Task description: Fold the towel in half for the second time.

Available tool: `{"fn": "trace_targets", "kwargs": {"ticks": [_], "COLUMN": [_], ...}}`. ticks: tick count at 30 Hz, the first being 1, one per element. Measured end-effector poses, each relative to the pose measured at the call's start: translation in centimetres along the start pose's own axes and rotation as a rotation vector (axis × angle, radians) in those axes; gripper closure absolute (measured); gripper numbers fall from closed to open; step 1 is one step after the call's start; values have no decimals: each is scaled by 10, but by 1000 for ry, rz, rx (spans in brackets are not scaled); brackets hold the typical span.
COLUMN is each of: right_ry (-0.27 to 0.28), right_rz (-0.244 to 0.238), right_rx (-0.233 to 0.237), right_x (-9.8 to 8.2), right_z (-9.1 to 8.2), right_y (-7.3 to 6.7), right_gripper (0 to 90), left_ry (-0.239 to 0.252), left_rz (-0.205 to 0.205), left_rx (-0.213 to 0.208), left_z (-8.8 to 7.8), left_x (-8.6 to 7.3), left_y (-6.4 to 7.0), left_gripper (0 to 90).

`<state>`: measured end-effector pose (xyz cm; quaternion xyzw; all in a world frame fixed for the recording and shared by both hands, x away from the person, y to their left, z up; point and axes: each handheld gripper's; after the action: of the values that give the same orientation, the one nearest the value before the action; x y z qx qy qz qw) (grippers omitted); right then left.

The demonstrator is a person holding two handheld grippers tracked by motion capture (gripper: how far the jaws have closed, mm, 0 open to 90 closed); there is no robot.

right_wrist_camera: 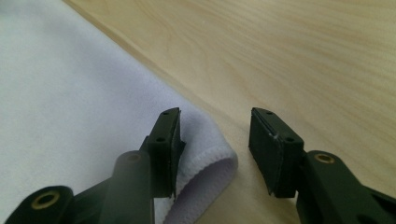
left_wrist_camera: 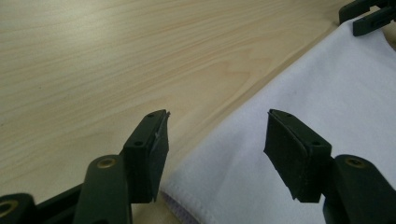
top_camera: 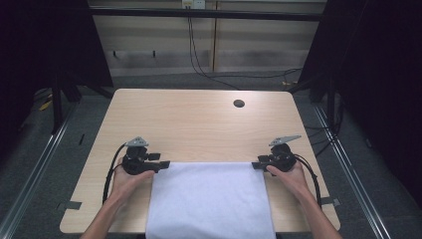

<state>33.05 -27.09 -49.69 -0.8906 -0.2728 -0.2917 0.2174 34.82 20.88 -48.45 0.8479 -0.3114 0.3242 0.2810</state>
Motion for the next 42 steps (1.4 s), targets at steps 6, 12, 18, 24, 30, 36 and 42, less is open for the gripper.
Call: {"fn": "trace_targets", "kwargs": {"ticks": [6,12,18,24,30,36,42], "right_ry": [-5,-8,-12,-4,-5,-6,-6], "right_rz": [-31,-31,-5,5,5,4,18], "right_rx": [1,-10,11,5,11,10,19], "right_x": [-3,-6,-7,-7,-7,-7,-8], "right_z": [0,-2,-2,-1,-1,-1,-2], "right_y": [-3,-6,-5,-4,-2,-3,-3], "right_gripper": [582,672,828,833,824,824,832], "left_ry": [-2,1,-35,-48,-47,-59,-81], "left_rz": [-14,-29,6,17,52,91,72], "left_rx": [25,-1,-15,-4,11,-20,-37], "left_z": [-11,-13,-8,-1,4,9,11], "left_x": [-12,-14,-18,-18,-18,-14,-13], "left_y": [-8,-16,-14,-13,-15,-14,-11], "left_gripper": [386,384,418,456,502,587,799]}}
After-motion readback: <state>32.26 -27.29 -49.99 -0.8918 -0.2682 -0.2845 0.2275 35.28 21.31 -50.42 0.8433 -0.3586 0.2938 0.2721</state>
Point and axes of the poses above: each handheld gripper's, and its own axes: z roughly forward along the jaws, x roughly out of its top, y roughly to its right, and after that the axes turned 1 degree about -y, right-handed
